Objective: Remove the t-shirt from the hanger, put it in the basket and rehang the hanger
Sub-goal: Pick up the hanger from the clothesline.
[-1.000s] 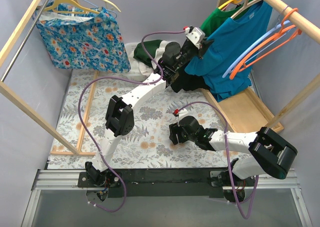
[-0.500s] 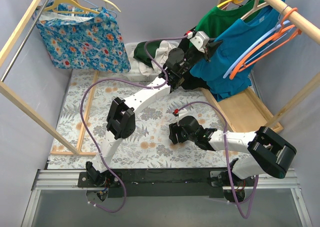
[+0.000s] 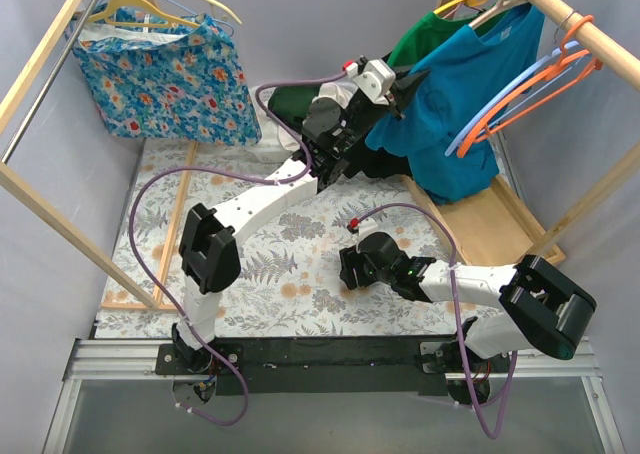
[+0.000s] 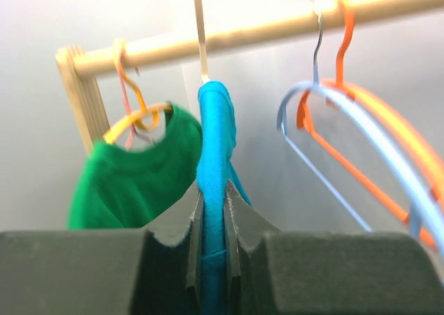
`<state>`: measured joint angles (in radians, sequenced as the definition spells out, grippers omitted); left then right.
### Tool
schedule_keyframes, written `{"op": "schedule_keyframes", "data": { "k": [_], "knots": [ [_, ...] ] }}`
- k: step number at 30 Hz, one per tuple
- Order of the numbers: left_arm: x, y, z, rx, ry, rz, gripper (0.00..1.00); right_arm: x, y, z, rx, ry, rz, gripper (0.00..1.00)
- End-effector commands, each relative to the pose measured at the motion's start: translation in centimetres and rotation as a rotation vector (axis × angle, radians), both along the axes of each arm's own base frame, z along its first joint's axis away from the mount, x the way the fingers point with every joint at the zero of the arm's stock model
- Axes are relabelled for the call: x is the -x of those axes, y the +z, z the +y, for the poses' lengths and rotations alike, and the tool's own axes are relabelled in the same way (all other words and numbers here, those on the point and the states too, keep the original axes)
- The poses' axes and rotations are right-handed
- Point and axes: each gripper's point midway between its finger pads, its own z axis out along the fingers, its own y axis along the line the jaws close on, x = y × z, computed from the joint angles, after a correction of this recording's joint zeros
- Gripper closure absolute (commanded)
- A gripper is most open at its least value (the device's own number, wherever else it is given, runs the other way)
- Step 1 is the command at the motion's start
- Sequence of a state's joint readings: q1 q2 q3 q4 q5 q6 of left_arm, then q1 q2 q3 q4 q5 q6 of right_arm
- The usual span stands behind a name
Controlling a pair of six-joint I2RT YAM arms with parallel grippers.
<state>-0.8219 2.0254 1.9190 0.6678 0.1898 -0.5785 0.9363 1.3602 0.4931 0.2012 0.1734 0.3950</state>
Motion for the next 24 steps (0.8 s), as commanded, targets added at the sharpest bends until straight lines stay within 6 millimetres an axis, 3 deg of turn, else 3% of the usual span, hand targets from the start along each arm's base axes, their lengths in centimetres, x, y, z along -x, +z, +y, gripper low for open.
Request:
{"op": "schedule_keyframes", "data": {
  "k": [1, 7, 8, 9, 10, 11, 12, 14, 15, 16, 18, 19, 22, 23, 24],
  "knots": [
    [4.5, 10.6, 6.0, 0.189, 0.064, -0.191, 1.00, 0.5, -0.1, -0.2, 0.005, -0.002, 0.026, 0.33],
    [5.5, 11.4, 7.6, 0.192, 0.085, -0.194, 1.00, 0.5, 0.3, -0.5, 0.006, -0.010, 0.015, 0.34],
    [5.2, 9.9, 7.4, 0.166, 0.089, -0.169, 1.00, 0.6, 0.3, -0.7, 0.010, -0.011, 0.014, 0.34],
    [6.2, 10.9, 8.7, 0.183, 0.097, -0.177, 1.00, 0.6, 0.6, -0.9, 0.007, -0.012, 0.004, 0.34],
    [6.4, 10.6, 9.3, 0.186, 0.106, -0.169, 1.00, 0.5, 0.7, -1.1, 0.009, -0.015, -0.006, 0.33],
    [6.2, 8.7, 9.3, 0.156, 0.111, -0.141, 1.00, 0.5, 0.8, -1.3, 0.010, -0.019, -0.012, 0.33],
    [8.0, 10.3, 11.1, 0.186, 0.107, -0.152, 1.00, 0.5, 1.4, -1.4, 0.000, -0.020, -0.024, 0.31],
    [9.5, 10.5, 12.5, 0.186, 0.100, -0.149, 1.00, 0.4, 1.7, -2.0, 0.008, -0.025, -0.049, 0.29],
    [9.6, 8.8, 12.7, 0.159, 0.100, -0.117, 1.00, 0.4, 2.3, -2.1, -0.004, -0.025, -0.067, 0.27],
    [11.9, 10.9, 15.1, 0.196, 0.097, -0.146, 1.00, 0.4, 2.3, -2.5, 0.003, -0.028, -0.076, 0.26],
    [12.8, 9.6, 16.1, 0.171, 0.103, -0.118, 1.00, 0.3, 3.4, -2.8, -0.012, -0.035, -0.104, 0.23],
    [14.9, 11.3, 18.7, 0.208, 0.112, -0.144, 1.00, 0.3, 3.6, -3.1, -0.013, -0.039, -0.114, 0.22],
    [16.6, 10.8, 21.5, 0.209, 0.149, -0.123, 1.00, 0.4, 4.7, -3.2, -0.036, -0.033, -0.136, 0.21],
    [18.6, 12.3, 24.0, 0.248, 0.158, -0.150, 1.00, 0.3, 5.4, -3.1, -0.051, -0.030, -0.150, 0.21],
    [19.0, 11.9, 24.5, 0.225, 0.167, -0.134, 1.00, 0.4, 5.6, -3.0, -0.058, -0.025, -0.152, 0.21]
  ]
}}
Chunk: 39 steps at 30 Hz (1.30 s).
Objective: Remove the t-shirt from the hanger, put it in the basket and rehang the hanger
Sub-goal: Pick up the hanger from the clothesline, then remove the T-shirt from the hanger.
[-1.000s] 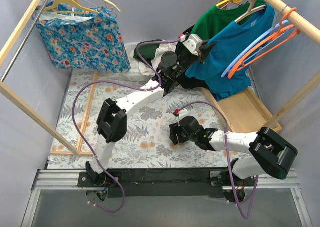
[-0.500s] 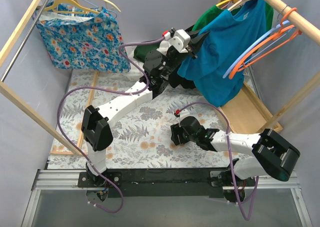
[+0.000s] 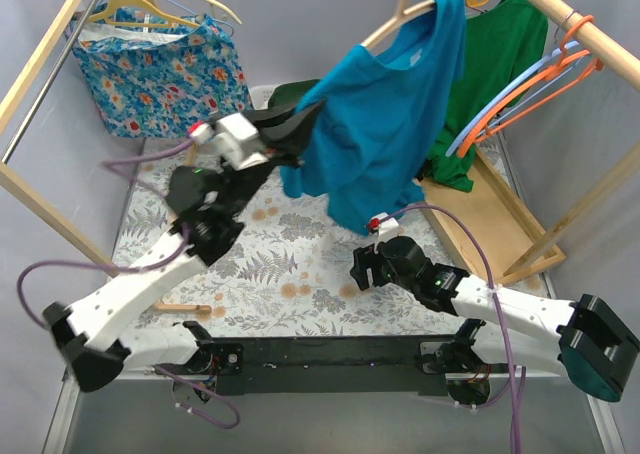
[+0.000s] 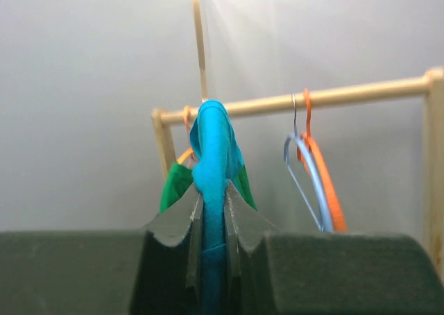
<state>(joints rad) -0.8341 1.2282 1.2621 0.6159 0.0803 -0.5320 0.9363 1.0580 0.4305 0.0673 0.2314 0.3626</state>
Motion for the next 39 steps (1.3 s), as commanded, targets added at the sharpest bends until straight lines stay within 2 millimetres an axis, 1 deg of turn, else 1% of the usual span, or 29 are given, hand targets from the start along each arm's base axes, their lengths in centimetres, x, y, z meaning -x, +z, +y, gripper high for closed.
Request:
{"op": "schedule_keyframes", "data": {
  "k": [1, 2, 3, 4, 5, 6, 8, 11, 12, 14, 15, 16, 17, 18, 21, 22, 23, 24, 26, 27, 28, 29, 30, 31, 33, 34, 35, 37, 39],
  "knots": [
    [5.6, 5.1, 7.9, 0.127, 0.068, -0.089, 1.00, -0.1, 1.6, -0.2, -0.018, 0.008, -0.044, 0.21],
    [7.5, 6.2, 9.9, 0.159, 0.063, -0.108, 1.00, -0.1, 1.8, -0.2, -0.019, 0.014, -0.049, 0.21],
    [7.7, 5.8, 10.1, 0.133, 0.062, -0.085, 1.00, -0.1, 2.5, -0.1, -0.030, 0.020, -0.062, 0.21],
    [8.4, 6.0, 10.9, 0.132, 0.060, -0.081, 1.00, -0.1, 2.8, 0.0, -0.037, 0.026, -0.068, 0.21],
    [9.4, 7.0, 12.8, 0.170, 0.074, -0.076, 1.00, -0.1, 3.1, 0.0, -0.038, 0.032, -0.077, 0.21],
    [9.6, 6.5, 13.1, 0.151, 0.077, -0.051, 1.00, -0.1, 3.7, 0.1, -0.038, 0.043, -0.089, 0.21],
    [10.3, 6.8, 14.0, 0.141, 0.082, -0.037, 1.00, 0.0, 4.2, -0.2, -0.025, 0.052, -0.095, 0.21],
    [10.3, 5.0, 14.0, 0.074, 0.081, 0.026, 1.00, 0.2, 5.8, -0.3, -0.003, 0.097, -0.124, 0.21],
    [10.3, 3.8, 14.0, 0.041, 0.079, 0.055, 1.00, 0.1, 7.1, -0.2, 0.000, 0.120, -0.153, 0.21],
    [9.8, 1.7, 13.8, 0.007, 0.089, 0.099, 1.00, 0.6, 8.6, -0.3, -0.003, 0.161, -0.175, 0.21],
    [8.9, -0.9, 13.0, -0.031, 0.092, 0.148, 1.00, 1.1, 8.6, -0.8, 0.023, 0.179, -0.166, 0.21],
    [9.0, -2.1, 13.4, -0.032, 0.103, 0.165, 1.00, 1.1, 9.7, -1.0, 0.024, 0.192, -0.192, 0.21],
    [8.7, -3.5, 13.2, -0.043, 0.105, 0.187, 1.00, 1.3, 10.7, -1.3, 0.008, 0.193, -0.216, 0.21],
    [7.9, -6.5, 12.4, -0.083, 0.111, 0.230, 1.00, 1.6, 11.0, -1.7, 0.012, 0.194, -0.219, 0.20],
    [7.6, -9.5, 12.5, -0.068, 0.102, 0.312, 1.00, 1.8, 14.9, -2.4, -0.081, 0.171, -0.305, 0.20],
    [7.3, -11.7, 11.9, -0.078, 0.083, 0.361, 1.00, 1.9, 16.4, -2.4, -0.124, 0.168, -0.341, 0.20],
    [7.9, -12.4, 11.8, -0.079, 0.056, 0.365, 1.00, 2.2, 18.5, -2.6, -0.180, 0.171, -0.398, 0.20],
    [7.9, -13.4, 11.5, -0.094, 0.042, 0.388, 1.00, 2.6, 19.7, -2.5, -0.213, 0.193, -0.431, 0.20],
    [8.3, -15.6, 11.0, -0.130, 0.010, 0.441, 1.00, 2.8, 23.1, -2.6, -0.275, 0.216, -0.540, 0.19],
    [8.6, -16.7, 10.7, -0.160, -0.008, 0.470, 1.00, 2.9, 24.0, -2.6, -0.282, 0.225, -0.569, 0.19],
    [8.8, -16.9, 10.7, -0.163, -0.019, 0.486, 1.00, 2.9, 25.2, -2.5, -0.297, 0.229, -0.602, 0.19],
    [9.4, -17.3, 10.9, -0.163, -0.043, 0.515, 1.00, 2.5, 25.8, -2.4, -0.273, 0.242, -0.636, 0.19],
    [10.4, -17.0, 10.7, -0.173, -0.088, 0.504, 1.00, 2.5, 26.2, -2.1, -0.268, 0.256, -0.648, 0.18],
    [11.0, -16.8, 10.7, -0.173, -0.113, 0.499, 1.00, 2.2, 26.0, -1.5, -0.247, 0.275, -0.646, 0.19],
    [12.8, -16.4, 11.3, -0.180, -0.166, 0.473, 1.00, 2.4, 26.8, -0.4, -0.246, 0.341, -0.689, 0.18],
    [13.3, -16.5, 11.5, -0.190, -0.177, 0.471, 1.00, 2.3, 26.7, 0.2, -0.240, 0.365, -0.690, 0.18],
    [13.9, -16.5, 11.9, -0.211, -0.185, 0.483, 1.00, 2.7, 27.3, 0.8, -0.262, 0.405, -0.718, 0.18],
    [15.2, -16.5, 12.1, -0.245, -0.223, 0.477, 1.00, 3.8, 27.5, 1.8, -0.275, 0.503, -0.765, 0.17],
    [16.2, -16.6, 12.4, -0.271, -0.249, 0.472, 1.00, 4.6, 28.9, 2.5, -0.323, 0.562, -0.837, 0.16]
  ]
}}
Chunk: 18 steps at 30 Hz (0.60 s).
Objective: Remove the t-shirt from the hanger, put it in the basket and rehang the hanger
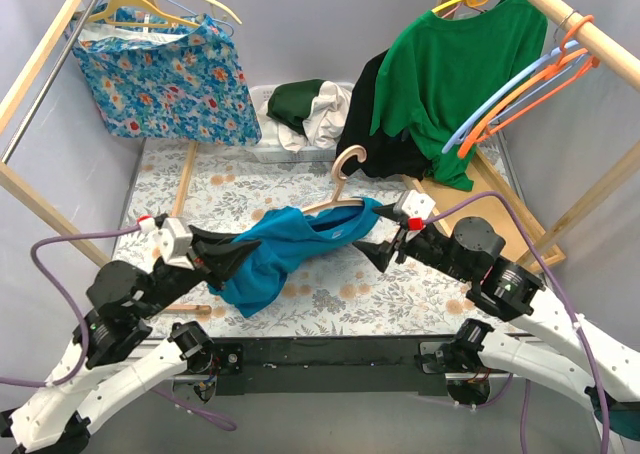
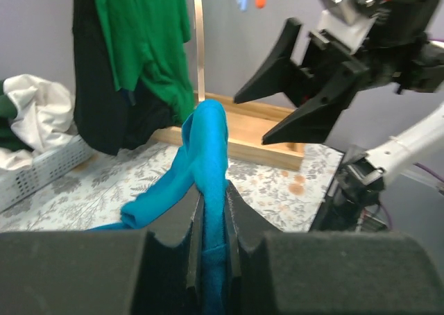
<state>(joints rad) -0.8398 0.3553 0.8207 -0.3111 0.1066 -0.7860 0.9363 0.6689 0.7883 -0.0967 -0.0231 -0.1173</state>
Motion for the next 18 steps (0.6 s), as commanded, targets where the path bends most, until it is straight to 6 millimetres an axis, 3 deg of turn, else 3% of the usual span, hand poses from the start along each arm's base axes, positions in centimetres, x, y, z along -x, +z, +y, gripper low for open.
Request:
{"op": "schedule_keyframes", "data": {
  "k": [1, 9, 15, 18],
  "knots": [
    [3.8, 1.3, 0.3, -0.010, -0.147, -0.030, 1.00, 2.2, 4.6, 1.9, -0.086, 0.188, -0.222, 0.16],
    [5.6, -0.2, 0.3, -0.033, -0.230, -0.052, 1.00, 3.1, 4.4, 3.4, -0.070, 0.292, -0.264, 0.17],
    [7.0, 0.7, 0.8, -0.023, -0.272, -0.110, 1.00, 3.7, 3.1, 4.2, -0.049, 0.353, -0.263, 0.17],
    [7.3, 0.7, 0.6, -0.034, -0.292, -0.119, 1.00, 4.6, 2.5, 5.0, -0.040, 0.431, -0.251, 0.24]
  ]
}}
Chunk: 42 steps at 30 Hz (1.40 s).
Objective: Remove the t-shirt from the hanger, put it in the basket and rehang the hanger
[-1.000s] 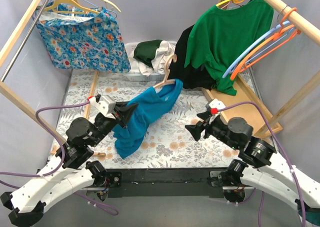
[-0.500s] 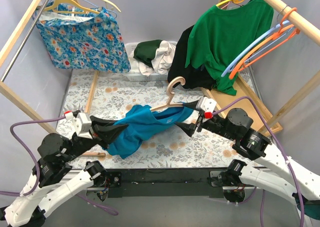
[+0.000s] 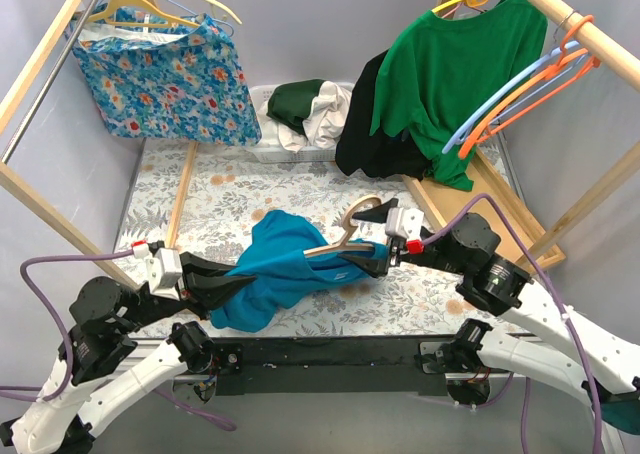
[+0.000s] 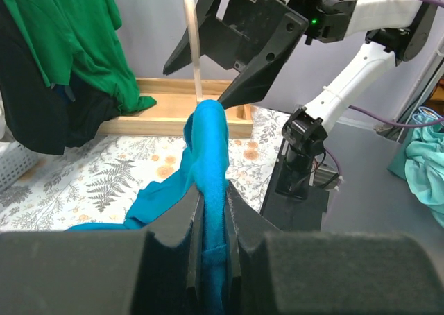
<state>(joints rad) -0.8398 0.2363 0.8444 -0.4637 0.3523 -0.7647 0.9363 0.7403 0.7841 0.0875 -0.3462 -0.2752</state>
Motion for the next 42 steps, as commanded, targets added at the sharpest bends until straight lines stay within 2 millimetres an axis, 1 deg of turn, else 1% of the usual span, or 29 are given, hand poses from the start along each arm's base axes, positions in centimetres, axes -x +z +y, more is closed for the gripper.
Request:
{"op": "schedule_keyframes", "data": {
  "k": [1, 3, 4, 5, 7, 8, 10, 13, 14, 15, 16, 17, 18, 19, 21, 22, 23, 25, 26, 27, 29, 31, 32, 35, 38, 39, 41, 42],
  "knots": [
    [1.1, 1.4, -0.2, 0.017, -0.059, -0.064, 1.00, 1.4, -0.5, 1.6, 0.010, 0.130, -0.022, 0.31],
    [0.9, 1.0, -0.5, 0.006, -0.061, -0.062, 1.00, 2.0, -0.9, 2.1, 0.027, 0.180, -0.007, 0.39],
    [0.8, 0.8, -0.6, 0.003, -0.060, -0.058, 1.00, 1.9, -1.4, 2.5, 0.040, 0.192, 0.006, 0.49],
    [0.6, 0.5, -0.7, -0.003, -0.059, -0.053, 1.00, 1.9, -1.5, 2.7, 0.043, 0.197, 0.012, 0.57],
    [0.1, 0.2, -0.8, -0.005, -0.038, -0.047, 1.00, 1.8, -1.7, 3.0, 0.042, 0.204, 0.021, 0.76],
    [-0.2, -0.3, -0.9, -0.012, -0.027, -0.038, 1.00, 1.8, -1.7, 3.0, 0.037, 0.201, 0.024, 0.91],
    [-1.0, -0.6, -0.6, -0.010, 0.019, -0.024, 1.00, 1.6, -1.7, 2.9, 0.027, 0.186, 0.023, 0.99],
    [-2.2, -1.5, -0.4, -0.012, 0.081, 0.010, 1.00, 1.0, -1.7, 2.3, 0.019, 0.132, 0.015, 0.99],
    [-3.2, -1.7, 0.1, -0.007, 0.142, 0.026, 1.00, 0.6, -1.7, 2.1, 0.019, 0.102, 0.013, 0.99],
    [-3.8, -2.5, 0.1, -0.015, 0.171, 0.048, 0.93, 0.4, -1.7, 1.9, 0.022, 0.090, 0.011, 0.99],
    [-4.6, -2.8, 0.4, -0.007, 0.217, 0.076, 0.78, 0.4, -1.7, 1.6, 0.029, 0.081, 0.010, 0.99],
    [-5.8, -3.3, 1.0, -0.006, 0.294, 0.101, 0.72, 0.5, -1.5, 1.5, 0.031, 0.079, 0.001, 0.99],
    [-6.4, -3.6, 1.3, -0.007, 0.328, 0.114, 0.66, 0.4, -1.5, 1.3, 0.035, 0.070, 0.001, 0.99],
    [-7.1, -4.3, 1.6, -0.010, 0.375, 0.137, 0.40, 0.6, -1.2, 1.1, 0.033, 0.069, -0.002, 0.99],
    [-8.4, -4.7, 2.5, 0.001, 0.467, 0.175, 0.34, 0.5, -0.7, 0.5, 0.042, 0.047, 0.003, 0.99],
    [-8.8, -4.8, 2.9, 0.008, 0.498, 0.186, 0.29, 0.5, -0.6, 0.3, 0.047, 0.039, 0.007, 0.99],
    [-9.3, -4.9, 3.2, 0.019, 0.536, 0.219, 0.27, 0.4, -0.6, 0.0, 0.054, 0.022, 0.013, 0.99],
    [-9.5, -4.4, 3.8, 0.015, 0.565, 0.232, 0.25, 0.4, -0.3, -0.7, 0.061, -0.001, 0.016, 0.99],
    [-9.5, -4.4, 3.8, 0.009, 0.566, 0.232, 0.25, 0.3, -0.5, -1.0, 0.069, -0.019, 0.023, 0.99],
    [-9.7, -4.5, 4.1, 0.000, 0.583, 0.226, 0.25, 0.4, 0.1, -1.4, 0.059, -0.024, 0.010, 0.99],
    [-9.7, -4.6, 4.2, -0.015, 0.589, 0.215, 0.26, 0.5, 0.3, -1.7, 0.060, -0.032, 0.008, 0.99],
    [-9.7, -4.7, 4.5, -0.025, 0.599, 0.214, 0.29, 0.4, 0.5, -2.1, 0.061, -0.050, 0.009, 0.99],
    [-9.5, -4.4, 4.7, -0.017, 0.598, 0.214, 0.31, 0.1, 0.4, -2.3, 0.063, -0.071, 0.011, 0.99],
    [-8.9, -3.6, 5.3, 0.013, 0.593, 0.199, 0.39, 0.0, 0.3, -2.6, 0.070, -0.088, 0.016, 0.99],
    [-8.5, -3.1, 5.7, 0.049, 0.589, 0.183, 0.50, -0.4, 0.0, -2.8, 0.076, -0.111, 0.023, 0.99],
    [-8.6, -3.1, 5.7, 0.050, 0.589, 0.180, 0.63, -0.5, 0.0, -2.8, 0.076, -0.117, 0.023, 0.99],
    [-8.8, -3.2, 5.2, 0.049, 0.582, 0.182, 0.71, -0.4, 0.1, -2.9, 0.071, -0.116, 0.022, 0.99],
    [-9.0, -3.6, 4.7, 0.036, 0.574, 0.185, 0.78, -0.4, 0.1, -2.8, 0.071, -0.114, 0.022, 0.99]
  ]
}}
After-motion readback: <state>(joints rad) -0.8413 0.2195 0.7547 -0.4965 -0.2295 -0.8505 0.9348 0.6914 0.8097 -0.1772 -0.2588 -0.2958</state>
